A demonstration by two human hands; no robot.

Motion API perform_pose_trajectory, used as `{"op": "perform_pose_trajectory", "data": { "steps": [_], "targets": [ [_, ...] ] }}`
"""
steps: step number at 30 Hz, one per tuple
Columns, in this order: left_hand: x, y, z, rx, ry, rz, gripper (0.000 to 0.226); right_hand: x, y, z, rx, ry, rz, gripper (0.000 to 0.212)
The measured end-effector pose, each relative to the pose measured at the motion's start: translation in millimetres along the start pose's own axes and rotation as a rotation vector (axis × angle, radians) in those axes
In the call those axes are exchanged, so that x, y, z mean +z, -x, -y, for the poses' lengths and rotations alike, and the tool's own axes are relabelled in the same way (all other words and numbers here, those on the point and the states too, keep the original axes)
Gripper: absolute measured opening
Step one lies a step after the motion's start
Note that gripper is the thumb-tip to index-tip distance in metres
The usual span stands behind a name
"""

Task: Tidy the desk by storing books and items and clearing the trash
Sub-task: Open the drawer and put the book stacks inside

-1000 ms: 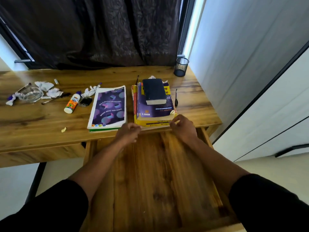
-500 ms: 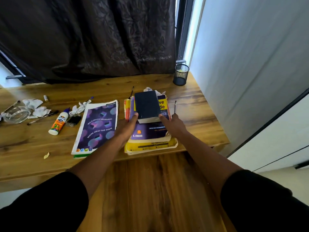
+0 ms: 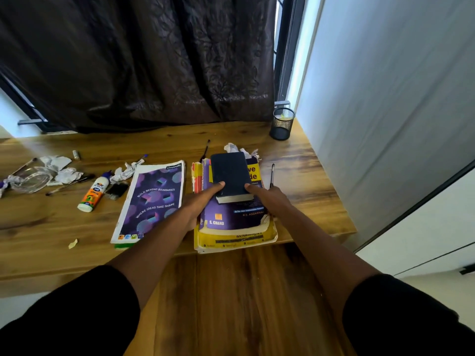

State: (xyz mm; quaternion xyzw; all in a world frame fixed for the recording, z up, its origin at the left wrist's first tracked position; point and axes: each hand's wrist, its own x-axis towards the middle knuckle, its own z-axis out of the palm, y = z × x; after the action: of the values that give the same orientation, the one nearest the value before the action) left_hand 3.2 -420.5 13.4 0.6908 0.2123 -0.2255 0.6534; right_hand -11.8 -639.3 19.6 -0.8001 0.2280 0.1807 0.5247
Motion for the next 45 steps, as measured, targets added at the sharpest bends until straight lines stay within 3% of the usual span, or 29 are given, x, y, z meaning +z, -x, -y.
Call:
{"op": "perform_pose_trajectory", "data": {
  "steps": [3,6,9,10,14,15,18,26,32,35,41,43,45],
  "targets": [
    [-1,14,11,0.008,0.045,-0.024,0.088,0,6,-8,0.041,-0.033,0.070,0.099],
    [-5,30,27,0.007,0.033,-0.097,0.100,1,36,-10,0.047,-0.070,0.140,0.075],
    [-8,45,47,-0.009,-0.140,-0.226,0.115,4,66,-24,0.074,-0.128,0.174,0.054],
    [-9,51,52,-0.015,-0.186,-0.252,0.115,8,73,-30,0.091,-0.153,0.162,0.059],
    [-12,69,74,-0.023,-0.179,-0.245,0.126,28,90,-50,0.091,-0.229,0.034,0.123],
    [-14,71,80,-0.025,-0.150,-0.224,0.129,32,90,-55,0.082,-0.236,-0.011,0.128],
    [-16,79,91,-0.029,-0.082,-0.188,0.130,38,97,-64,0.058,-0.284,-0.059,0.122],
    [-22,91,103,-0.054,0.163,-0.092,0.117,38,124,-56,0.115,-0.511,0.077,0.106],
    [-19,89,99,-0.015,0.195,-0.167,0.110,41,124,-56,0.095,-0.564,0.091,0.095],
    [-14,89,96,0.032,0.221,-0.214,0.108,43,123,-52,0.027,-0.597,0.077,0.099],
    [-19,89,69,0.205,0.092,-0.243,0.116,39,129,-38,-0.151,-0.629,0.033,0.078],
    [-23,91,58,0.278,0.071,-0.251,0.120,38,133,-32,-0.195,-0.650,0.042,0.080],
    [-26,97,49,0.337,0.062,-0.246,0.111,36,138,-29,-0.210,-0.654,0.046,0.086]
  ]
}}
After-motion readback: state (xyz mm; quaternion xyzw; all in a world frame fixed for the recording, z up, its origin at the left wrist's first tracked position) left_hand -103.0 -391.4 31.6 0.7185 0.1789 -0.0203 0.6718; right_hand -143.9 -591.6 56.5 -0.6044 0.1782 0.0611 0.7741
